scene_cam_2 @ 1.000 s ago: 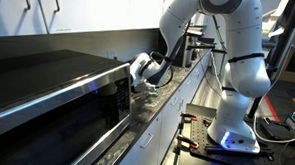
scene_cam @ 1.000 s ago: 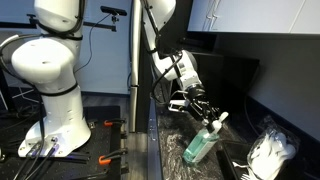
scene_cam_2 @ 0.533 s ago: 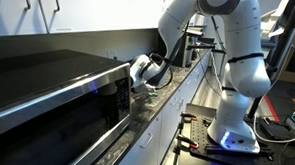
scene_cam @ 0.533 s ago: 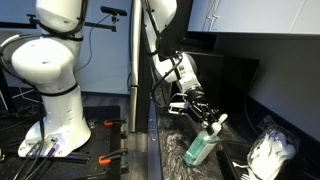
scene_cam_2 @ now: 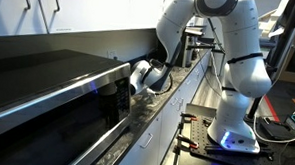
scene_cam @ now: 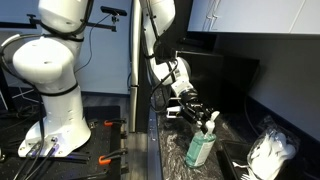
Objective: Put the bottle upright
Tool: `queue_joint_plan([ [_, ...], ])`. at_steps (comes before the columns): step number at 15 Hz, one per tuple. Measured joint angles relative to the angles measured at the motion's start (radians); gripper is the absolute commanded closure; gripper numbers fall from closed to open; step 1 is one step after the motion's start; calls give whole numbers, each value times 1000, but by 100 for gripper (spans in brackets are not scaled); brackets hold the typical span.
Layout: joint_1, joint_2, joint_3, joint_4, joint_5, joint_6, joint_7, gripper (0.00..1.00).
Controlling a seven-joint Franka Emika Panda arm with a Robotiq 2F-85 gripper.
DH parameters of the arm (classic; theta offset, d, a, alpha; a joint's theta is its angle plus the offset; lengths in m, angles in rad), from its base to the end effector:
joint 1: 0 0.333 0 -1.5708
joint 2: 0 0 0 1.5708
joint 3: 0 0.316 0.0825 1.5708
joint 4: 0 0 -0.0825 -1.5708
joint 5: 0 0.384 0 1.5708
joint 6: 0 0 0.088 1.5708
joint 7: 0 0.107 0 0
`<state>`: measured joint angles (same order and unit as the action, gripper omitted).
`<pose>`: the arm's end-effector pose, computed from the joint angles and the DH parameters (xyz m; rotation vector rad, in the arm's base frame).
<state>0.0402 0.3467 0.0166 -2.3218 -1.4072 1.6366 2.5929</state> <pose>0.4668 -0.0730 0.2055 1.3045 -1.2808 1.0442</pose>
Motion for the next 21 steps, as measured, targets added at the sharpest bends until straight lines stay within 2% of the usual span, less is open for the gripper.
queue_joint_plan([
  [8, 3, 1, 4, 24, 0, -52, 19, 92],
  [21, -14, 17, 4, 22, 0, -28, 18, 92],
])
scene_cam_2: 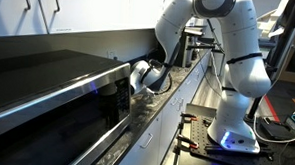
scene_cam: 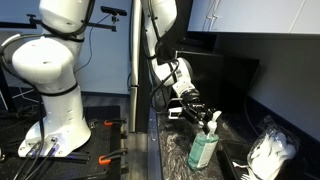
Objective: Put the bottle upright
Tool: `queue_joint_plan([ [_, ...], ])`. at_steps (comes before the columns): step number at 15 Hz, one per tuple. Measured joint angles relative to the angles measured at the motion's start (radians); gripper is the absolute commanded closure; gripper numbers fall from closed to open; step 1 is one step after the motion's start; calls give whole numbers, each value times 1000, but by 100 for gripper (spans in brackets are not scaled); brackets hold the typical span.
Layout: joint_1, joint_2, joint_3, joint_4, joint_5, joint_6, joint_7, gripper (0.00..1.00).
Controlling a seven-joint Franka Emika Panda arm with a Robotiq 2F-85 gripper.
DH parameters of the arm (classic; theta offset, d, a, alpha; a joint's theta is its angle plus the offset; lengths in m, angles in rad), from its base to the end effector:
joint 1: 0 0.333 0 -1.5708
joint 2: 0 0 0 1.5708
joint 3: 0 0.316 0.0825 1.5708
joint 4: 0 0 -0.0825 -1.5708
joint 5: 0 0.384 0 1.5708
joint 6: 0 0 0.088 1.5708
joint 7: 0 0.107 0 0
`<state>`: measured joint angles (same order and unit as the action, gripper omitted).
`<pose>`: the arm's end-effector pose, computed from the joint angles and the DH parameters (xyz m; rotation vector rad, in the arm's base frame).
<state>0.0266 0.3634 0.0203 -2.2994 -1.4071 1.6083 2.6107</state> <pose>0.4711 -0.0799 0.2061 1.2593 -1.2925 1.0542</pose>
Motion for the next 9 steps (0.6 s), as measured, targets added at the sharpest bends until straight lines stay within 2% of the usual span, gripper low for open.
queue_joint_plan([
  [1, -1, 3, 0, 0, 0, 3, 0, 79],
  [3, -1, 7, 0, -1, 0, 7, 0, 43],
  [9, -3, 9, 0, -3, 0, 11, -2, 1],
])
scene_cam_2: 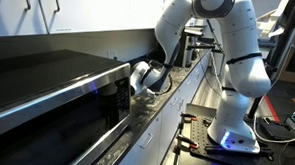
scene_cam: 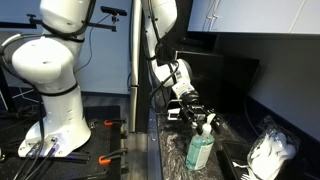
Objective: Put the bottle upright
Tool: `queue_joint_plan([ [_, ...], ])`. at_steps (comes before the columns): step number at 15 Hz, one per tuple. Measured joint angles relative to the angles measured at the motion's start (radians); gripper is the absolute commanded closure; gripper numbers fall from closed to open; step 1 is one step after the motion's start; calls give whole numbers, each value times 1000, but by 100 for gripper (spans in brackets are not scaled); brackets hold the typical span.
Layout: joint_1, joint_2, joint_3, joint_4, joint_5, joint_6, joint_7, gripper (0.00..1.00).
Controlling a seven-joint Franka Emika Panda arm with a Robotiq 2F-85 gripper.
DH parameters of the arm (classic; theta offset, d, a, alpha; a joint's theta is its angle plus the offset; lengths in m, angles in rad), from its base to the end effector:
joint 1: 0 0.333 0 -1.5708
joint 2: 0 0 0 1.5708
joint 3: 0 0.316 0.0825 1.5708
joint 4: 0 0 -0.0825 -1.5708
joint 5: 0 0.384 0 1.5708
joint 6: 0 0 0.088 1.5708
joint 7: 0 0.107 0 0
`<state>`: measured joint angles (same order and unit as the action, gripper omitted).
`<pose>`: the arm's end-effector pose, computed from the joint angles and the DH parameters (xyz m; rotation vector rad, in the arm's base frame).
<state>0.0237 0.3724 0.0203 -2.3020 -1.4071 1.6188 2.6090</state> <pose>0.4693 -0.0804 0.2003 1.2722 -1.2885 1.0418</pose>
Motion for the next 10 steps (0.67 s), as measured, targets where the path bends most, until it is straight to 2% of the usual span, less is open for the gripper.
queue_joint_plan([
  [10, 5, -36, 14, -24, -31, 0, -9, 0],
])
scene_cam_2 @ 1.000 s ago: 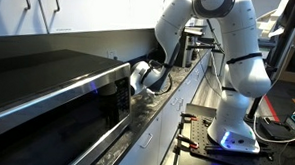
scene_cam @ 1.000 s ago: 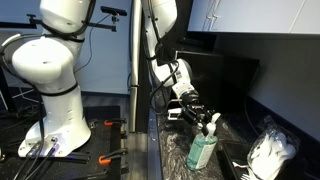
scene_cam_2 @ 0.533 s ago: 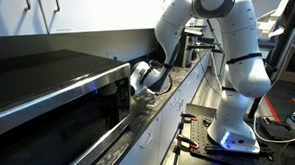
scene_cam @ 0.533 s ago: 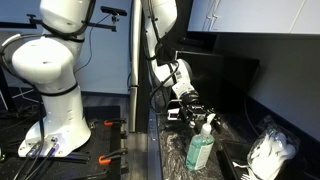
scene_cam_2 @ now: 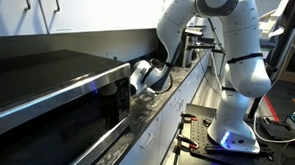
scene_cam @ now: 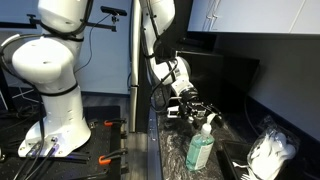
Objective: Put the bottle upright
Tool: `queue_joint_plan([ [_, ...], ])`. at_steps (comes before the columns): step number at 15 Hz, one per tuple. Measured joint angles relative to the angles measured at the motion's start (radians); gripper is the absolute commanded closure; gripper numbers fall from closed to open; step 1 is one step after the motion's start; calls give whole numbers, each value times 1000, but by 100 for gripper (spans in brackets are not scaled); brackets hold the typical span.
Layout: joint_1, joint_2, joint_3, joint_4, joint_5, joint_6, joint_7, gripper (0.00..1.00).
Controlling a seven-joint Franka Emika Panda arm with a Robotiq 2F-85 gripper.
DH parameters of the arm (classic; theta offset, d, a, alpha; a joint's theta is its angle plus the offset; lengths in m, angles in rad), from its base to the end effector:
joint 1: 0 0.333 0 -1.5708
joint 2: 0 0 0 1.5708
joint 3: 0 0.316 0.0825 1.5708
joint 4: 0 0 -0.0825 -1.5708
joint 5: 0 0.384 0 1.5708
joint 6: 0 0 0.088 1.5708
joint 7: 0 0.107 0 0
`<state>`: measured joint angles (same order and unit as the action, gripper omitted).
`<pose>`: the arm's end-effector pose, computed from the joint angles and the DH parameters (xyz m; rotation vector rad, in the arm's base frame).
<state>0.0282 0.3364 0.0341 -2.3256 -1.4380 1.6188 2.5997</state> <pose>0.4687 -0.0722 0.2116 1.2990 -1.2614 1.0822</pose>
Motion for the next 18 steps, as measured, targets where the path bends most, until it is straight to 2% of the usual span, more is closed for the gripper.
queue_joint_plan([
  [8, 0, -84, 4, -23, -96, -3, -2, 0],
  [18, 3, -324, 9, -97, -112, 26, -28, 0],
])
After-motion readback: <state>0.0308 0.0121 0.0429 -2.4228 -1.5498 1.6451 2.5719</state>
